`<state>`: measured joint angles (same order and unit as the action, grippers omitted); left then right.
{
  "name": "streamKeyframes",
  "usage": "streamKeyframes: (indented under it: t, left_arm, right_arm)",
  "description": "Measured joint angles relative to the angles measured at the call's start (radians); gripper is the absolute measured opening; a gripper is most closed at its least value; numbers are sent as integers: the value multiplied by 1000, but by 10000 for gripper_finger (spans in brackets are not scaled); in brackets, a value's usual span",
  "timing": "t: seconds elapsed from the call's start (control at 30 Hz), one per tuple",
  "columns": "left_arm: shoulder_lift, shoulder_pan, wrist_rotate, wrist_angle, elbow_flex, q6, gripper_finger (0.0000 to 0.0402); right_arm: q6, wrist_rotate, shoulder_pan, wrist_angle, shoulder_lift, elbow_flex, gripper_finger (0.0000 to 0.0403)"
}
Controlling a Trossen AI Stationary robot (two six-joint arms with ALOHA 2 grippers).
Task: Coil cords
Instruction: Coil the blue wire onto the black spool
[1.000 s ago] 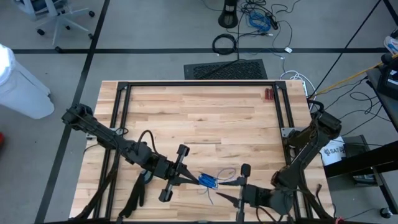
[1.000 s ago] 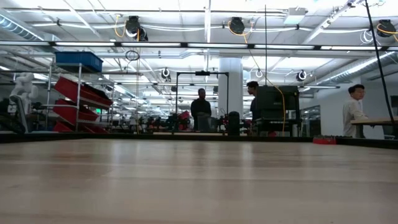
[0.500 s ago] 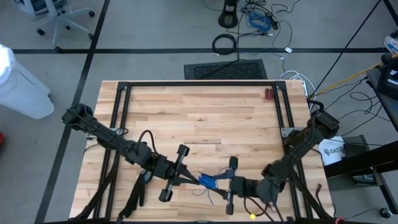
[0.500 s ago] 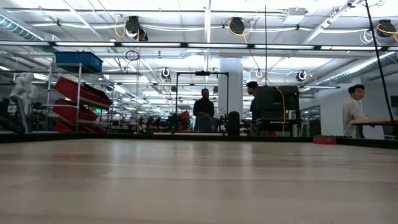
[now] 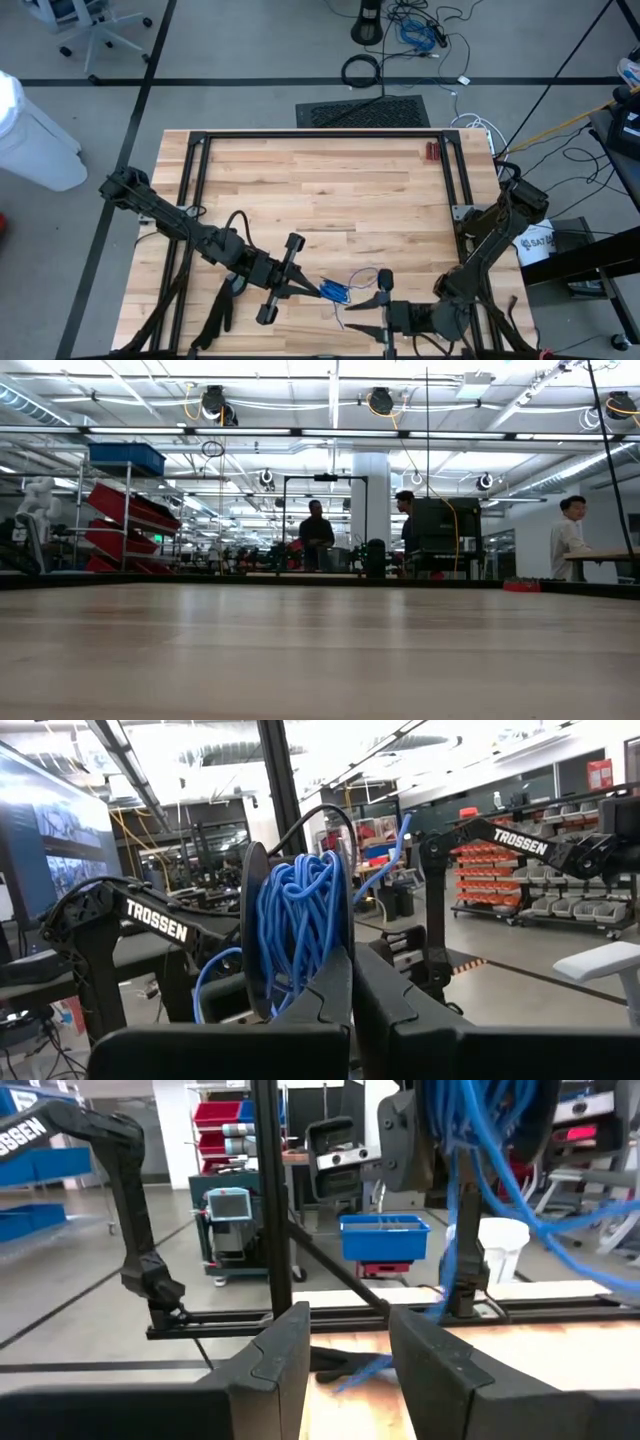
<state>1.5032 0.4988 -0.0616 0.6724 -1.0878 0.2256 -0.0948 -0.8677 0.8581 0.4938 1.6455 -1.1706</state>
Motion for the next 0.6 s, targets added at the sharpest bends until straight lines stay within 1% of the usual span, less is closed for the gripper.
streamKeyframes:
  t: [0.13, 0.23, 0.3, 0.6]
  left_arm:
    - [0, 0, 0, 0, 0, 1, 0]
    - [0, 0, 0, 3, 0, 21, 0]
    - [0, 0, 0, 8, 0, 28, 0]
    - [0, -15, 0, 10, 0, 50, 0]
  right_arm:
    - [-15, -14, 0, -8, 0, 0, 125]
    - [-16, -98, -18, -6, 0, 0, 125]
    - [-13, -127, -31, -3, 2, 0, 125]
    - [24, -124, -93, -1, 3, 0, 125]
